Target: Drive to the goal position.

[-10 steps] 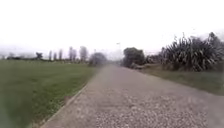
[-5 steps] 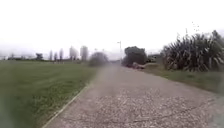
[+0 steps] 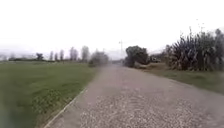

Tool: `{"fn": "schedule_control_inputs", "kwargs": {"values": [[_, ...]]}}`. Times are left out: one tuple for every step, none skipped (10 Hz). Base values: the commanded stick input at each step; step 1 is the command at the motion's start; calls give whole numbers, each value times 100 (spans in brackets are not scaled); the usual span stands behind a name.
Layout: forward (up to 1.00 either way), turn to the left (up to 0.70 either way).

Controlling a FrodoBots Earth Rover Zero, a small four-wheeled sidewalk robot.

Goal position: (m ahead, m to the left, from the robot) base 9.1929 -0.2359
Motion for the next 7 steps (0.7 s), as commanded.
{"fn": "schedule_control_inputs", "kwargs": {"values": [[85,0],[85,0],[85,0],[85,-1],[85,-2],[85,-32],[85,-33]]}}
